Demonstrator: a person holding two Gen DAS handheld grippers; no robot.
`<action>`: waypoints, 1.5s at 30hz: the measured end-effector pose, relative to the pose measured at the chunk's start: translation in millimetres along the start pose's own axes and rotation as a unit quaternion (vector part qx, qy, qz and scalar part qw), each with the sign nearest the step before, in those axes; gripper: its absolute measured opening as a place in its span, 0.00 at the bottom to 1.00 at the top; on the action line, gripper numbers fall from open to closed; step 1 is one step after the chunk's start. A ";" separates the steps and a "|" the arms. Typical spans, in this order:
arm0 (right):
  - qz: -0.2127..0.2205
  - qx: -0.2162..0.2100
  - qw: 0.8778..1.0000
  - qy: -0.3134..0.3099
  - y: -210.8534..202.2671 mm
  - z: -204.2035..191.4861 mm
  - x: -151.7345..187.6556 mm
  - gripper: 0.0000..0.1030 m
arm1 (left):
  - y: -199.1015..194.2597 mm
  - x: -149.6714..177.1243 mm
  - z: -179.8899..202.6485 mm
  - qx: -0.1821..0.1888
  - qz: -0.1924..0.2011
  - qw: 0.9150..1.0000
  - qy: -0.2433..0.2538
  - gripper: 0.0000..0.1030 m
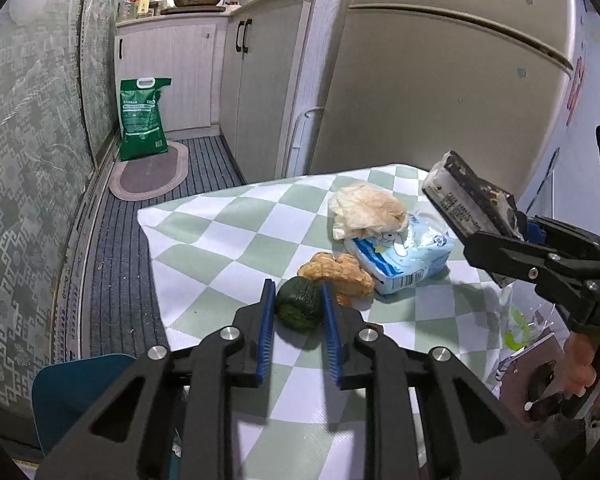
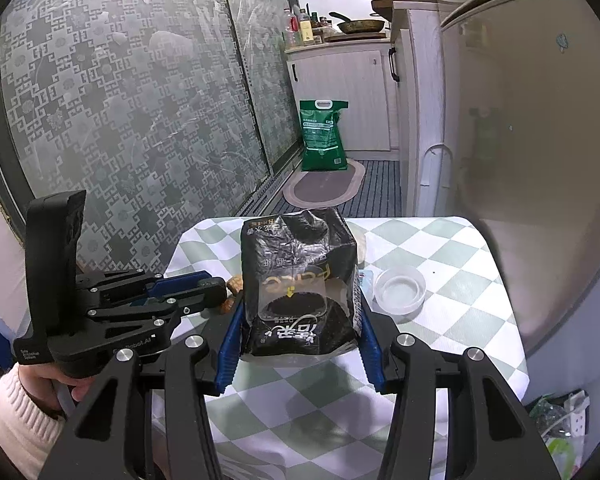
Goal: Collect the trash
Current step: 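Carry the avocado and black bag over the teal bin with both tools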
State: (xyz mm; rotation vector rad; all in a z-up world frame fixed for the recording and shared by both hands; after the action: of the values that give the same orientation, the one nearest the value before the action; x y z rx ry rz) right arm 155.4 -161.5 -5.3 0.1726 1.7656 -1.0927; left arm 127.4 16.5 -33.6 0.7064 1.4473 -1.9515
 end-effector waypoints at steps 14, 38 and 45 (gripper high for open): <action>-0.005 -0.009 1.000 -0.027 9.2 -40.8 -15.5 0.49 | -53.8 -2.5 -42.9 -0.020 0.059 0.997 -0.043 0.24; -0.018 -0.052 0.995 -0.081 54.3 -149.2 -55.0 0.49 | -64.3 68.4 -168.2 -0.111 -0.010 0.988 -0.105 0.24; -0.031 -0.064 0.993 -0.091 68.3 -173.6 -55.3 0.49 | -47.8 96.1 -193.7 -0.128 -0.057 0.983 -0.122 0.24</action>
State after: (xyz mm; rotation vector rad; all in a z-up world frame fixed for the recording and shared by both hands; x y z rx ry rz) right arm 103.4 25.1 12.8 -0.0597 1.6780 -1.0034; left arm 39.6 199.0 -123.0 0.2640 1.5735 -1.8156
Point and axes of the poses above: each gripper's, at about its wrist camera, not at the fingertips, and y roughly the way its jaws point, z to its right, x to its underside, the point moved 2 cm from there along y, roughly the way its jaws point, and after that the axes turned 8 degrees about -y, right-handed, at the moved point
